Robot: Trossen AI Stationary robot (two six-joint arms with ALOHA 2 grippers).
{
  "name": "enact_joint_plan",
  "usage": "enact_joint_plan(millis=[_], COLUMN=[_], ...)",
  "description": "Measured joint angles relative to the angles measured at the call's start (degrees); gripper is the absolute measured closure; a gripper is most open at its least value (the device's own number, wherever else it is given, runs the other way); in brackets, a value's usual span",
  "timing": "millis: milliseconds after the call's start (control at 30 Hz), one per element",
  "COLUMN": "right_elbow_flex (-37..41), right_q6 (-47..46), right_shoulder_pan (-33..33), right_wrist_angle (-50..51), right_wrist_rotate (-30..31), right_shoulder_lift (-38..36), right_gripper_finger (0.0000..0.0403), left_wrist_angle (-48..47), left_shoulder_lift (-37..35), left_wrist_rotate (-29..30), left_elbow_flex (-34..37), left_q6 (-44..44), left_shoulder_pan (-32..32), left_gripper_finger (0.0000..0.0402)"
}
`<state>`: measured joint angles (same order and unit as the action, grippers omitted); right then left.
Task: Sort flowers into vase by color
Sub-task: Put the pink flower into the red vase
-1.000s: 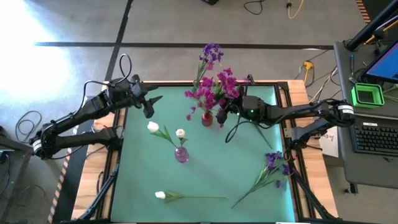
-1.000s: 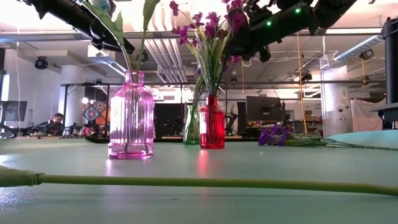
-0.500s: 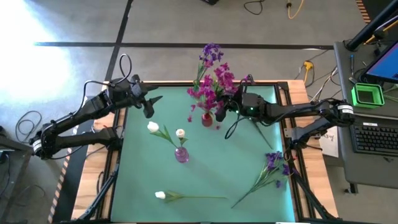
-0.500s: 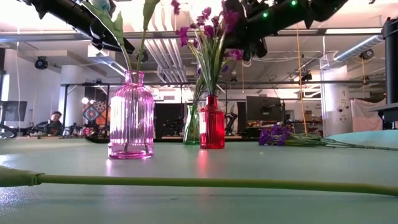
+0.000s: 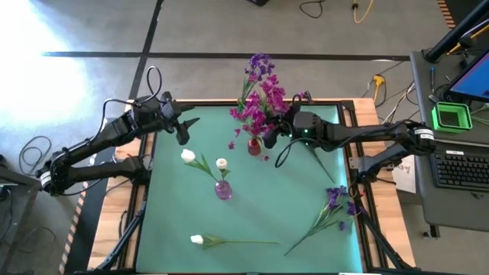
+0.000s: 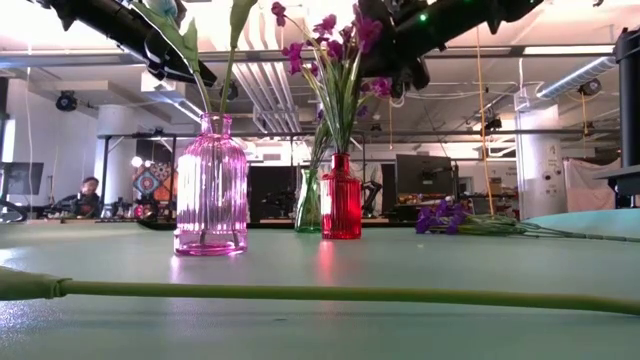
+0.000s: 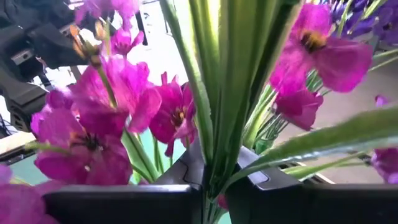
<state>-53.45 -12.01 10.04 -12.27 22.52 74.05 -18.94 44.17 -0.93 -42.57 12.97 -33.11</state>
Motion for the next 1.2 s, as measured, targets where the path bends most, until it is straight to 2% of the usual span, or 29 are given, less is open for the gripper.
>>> enact_joint_plan(millis=[300, 700, 1200], right_elbow_flex=[0.3, 0.3, 0.2], right_q6=[0.2, 3.0, 6.7], right_shoulder_pan=[0.0, 0.1, -0.3], right_wrist_angle=[0.0, -3.0, -3.2], right_wrist_rotate=[0.0, 0.0, 0.0], right_shoulder_lift=[0.2, 6.9, 11.3], right_gripper_finger=[0.0375, 0.0375, 0.0375], left_wrist_angle=[0.0, -0.1, -0.5], left_shoulder_lift=[0.0, 0.0, 0.0], left_wrist_rotate=[0.0, 0.4, 0.4], left_elbow_flex=[0.0, 0.0, 0.0], left_q6=[0.0, 0.0, 0.0], left_shoulder_pan=[0.0, 0.0, 0.0], left_gripper_finger=[0.0194, 0.0194, 0.0194])
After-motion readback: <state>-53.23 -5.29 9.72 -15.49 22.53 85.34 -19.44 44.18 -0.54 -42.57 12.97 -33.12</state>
